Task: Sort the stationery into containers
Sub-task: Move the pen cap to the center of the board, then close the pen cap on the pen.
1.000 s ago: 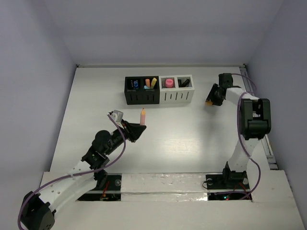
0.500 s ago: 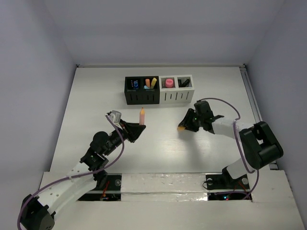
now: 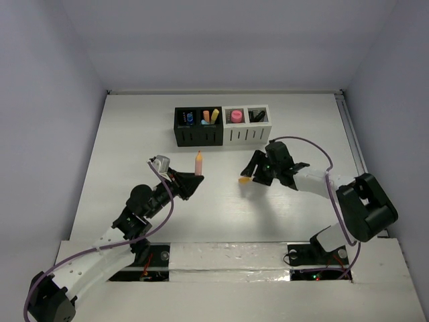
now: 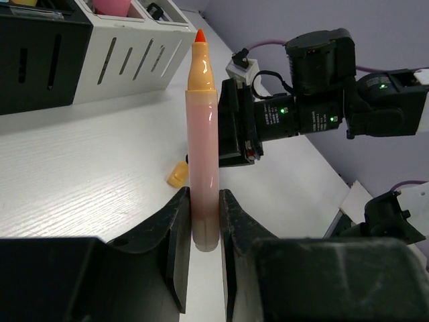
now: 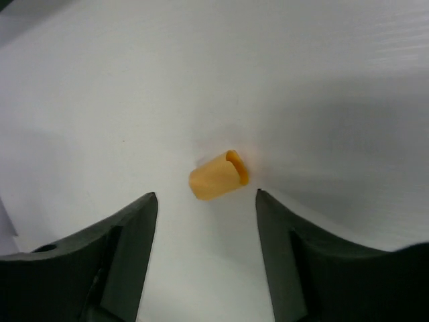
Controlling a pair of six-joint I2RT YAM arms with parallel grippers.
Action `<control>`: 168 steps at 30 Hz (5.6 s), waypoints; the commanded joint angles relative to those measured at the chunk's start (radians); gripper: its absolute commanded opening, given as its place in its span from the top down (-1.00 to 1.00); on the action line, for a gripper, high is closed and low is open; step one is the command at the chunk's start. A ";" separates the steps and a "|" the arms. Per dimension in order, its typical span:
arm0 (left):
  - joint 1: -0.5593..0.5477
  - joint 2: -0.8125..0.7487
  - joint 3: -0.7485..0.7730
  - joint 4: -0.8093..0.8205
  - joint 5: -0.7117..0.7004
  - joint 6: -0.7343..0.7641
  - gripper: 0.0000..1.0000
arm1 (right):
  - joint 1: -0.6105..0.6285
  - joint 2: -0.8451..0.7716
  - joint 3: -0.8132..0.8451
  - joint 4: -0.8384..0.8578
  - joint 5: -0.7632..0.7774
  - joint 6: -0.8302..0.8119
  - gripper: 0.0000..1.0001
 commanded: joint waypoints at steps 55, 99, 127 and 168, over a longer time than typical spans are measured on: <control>-0.004 -0.038 0.002 -0.009 -0.091 0.038 1.00 | 0.201 0.145 0.432 -0.336 0.234 -0.670 -0.11; -0.004 -0.026 -0.001 -0.004 -0.086 0.038 1.00 | 0.112 0.389 0.562 -0.501 0.110 -0.942 0.74; -0.071 0.227 0.037 0.013 -0.290 0.103 1.00 | 0.326 0.046 0.482 0.269 0.125 -0.197 0.81; -0.080 0.196 0.037 0.009 -0.298 0.113 1.00 | 0.411 0.160 0.512 0.265 0.385 -0.241 0.79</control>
